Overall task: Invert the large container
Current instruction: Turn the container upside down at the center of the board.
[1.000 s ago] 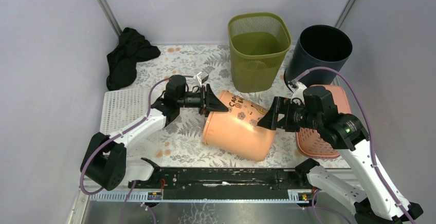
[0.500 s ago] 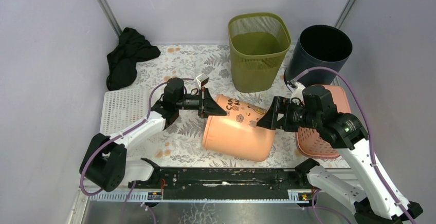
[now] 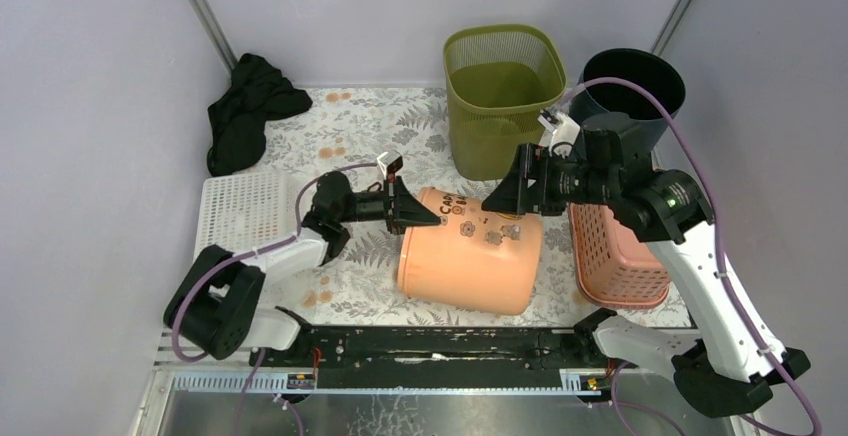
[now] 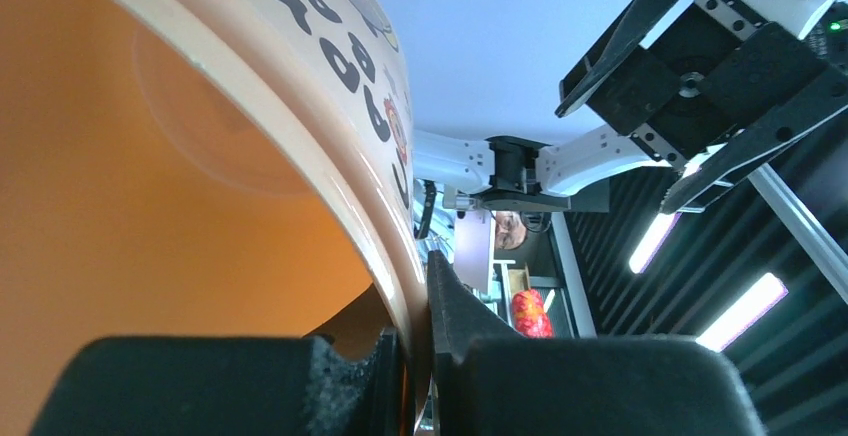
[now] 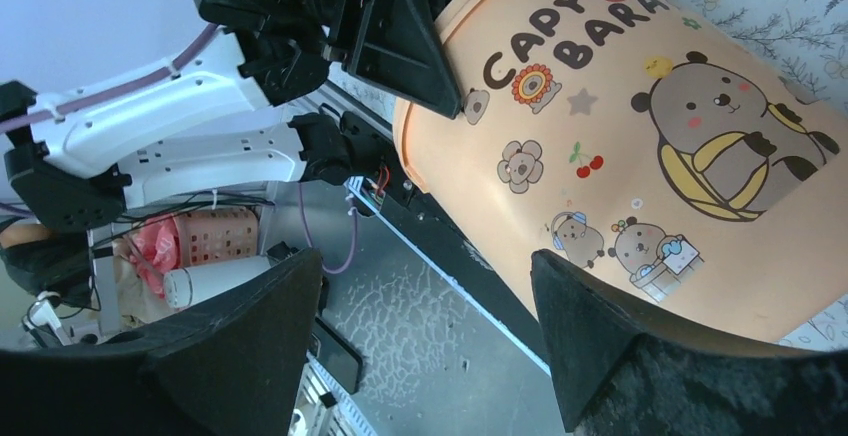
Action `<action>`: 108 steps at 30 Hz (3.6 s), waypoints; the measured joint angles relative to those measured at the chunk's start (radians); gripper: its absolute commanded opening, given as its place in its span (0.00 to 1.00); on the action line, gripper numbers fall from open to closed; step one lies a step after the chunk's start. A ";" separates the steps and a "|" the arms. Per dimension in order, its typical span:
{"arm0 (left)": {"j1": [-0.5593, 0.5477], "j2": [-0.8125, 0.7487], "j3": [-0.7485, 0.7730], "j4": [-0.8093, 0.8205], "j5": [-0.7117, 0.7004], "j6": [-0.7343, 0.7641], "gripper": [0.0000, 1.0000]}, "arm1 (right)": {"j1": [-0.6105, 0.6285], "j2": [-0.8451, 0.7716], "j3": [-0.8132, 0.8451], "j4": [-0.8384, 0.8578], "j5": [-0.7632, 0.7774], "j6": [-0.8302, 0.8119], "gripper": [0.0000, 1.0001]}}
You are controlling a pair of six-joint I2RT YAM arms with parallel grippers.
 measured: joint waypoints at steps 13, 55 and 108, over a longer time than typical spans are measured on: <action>-0.058 0.262 -0.013 0.557 -0.089 -0.323 0.00 | 0.000 -0.056 0.050 -0.108 0.030 -0.043 0.84; -0.195 0.577 0.345 0.666 -0.350 -0.458 0.00 | 0.000 0.015 0.238 -0.270 0.150 -0.132 0.86; -0.174 0.797 0.339 0.712 -0.337 -0.481 0.55 | 0.000 -0.030 0.035 -0.232 0.175 -0.155 0.87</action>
